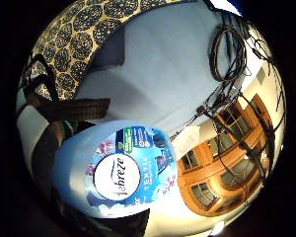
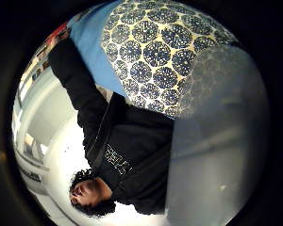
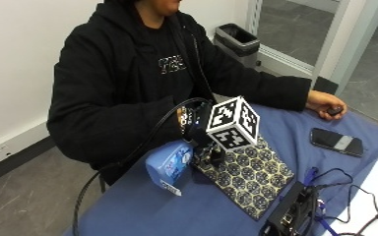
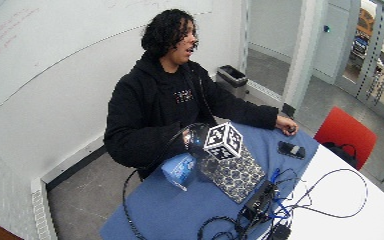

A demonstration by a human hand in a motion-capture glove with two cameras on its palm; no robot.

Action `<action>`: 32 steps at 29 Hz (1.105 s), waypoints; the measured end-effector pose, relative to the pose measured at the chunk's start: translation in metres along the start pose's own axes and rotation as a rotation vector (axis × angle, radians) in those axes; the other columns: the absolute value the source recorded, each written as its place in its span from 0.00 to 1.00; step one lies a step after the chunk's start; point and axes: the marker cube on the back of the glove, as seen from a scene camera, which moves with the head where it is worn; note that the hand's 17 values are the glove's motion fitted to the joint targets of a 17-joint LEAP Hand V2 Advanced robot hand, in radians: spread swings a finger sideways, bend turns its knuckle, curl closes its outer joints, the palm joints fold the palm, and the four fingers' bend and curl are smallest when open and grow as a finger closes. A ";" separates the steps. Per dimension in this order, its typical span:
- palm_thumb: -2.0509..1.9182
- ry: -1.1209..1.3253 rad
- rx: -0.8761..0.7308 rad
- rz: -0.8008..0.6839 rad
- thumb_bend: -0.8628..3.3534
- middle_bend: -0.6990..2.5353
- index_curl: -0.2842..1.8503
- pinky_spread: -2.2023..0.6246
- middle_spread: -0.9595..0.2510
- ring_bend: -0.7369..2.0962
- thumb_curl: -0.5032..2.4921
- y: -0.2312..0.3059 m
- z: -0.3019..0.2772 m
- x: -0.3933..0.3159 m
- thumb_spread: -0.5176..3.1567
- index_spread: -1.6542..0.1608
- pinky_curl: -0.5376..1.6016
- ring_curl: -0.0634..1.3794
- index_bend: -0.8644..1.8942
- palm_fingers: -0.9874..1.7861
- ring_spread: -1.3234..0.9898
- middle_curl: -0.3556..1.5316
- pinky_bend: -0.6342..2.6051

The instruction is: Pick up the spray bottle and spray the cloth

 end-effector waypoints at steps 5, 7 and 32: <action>0.74 0.015 -0.075 0.021 0.20 0.45 0.40 0.69 0.66 0.55 0.32 -0.018 0.009 -0.005 0.42 0.79 0.45 0.39 0.38 0.84 0.49 0.49 0.37; 0.74 0.016 -0.102 0.032 0.20 0.45 0.40 0.69 0.66 0.55 0.32 -0.025 0.012 -0.007 0.43 0.79 0.45 0.39 0.37 0.84 0.49 0.49 0.37; 0.74 -0.264 0.605 -0.662 0.20 0.44 0.39 0.69 0.66 0.55 0.32 -0.044 -0.125 -0.127 0.43 0.80 0.45 0.38 0.37 0.84 0.49 0.48 0.37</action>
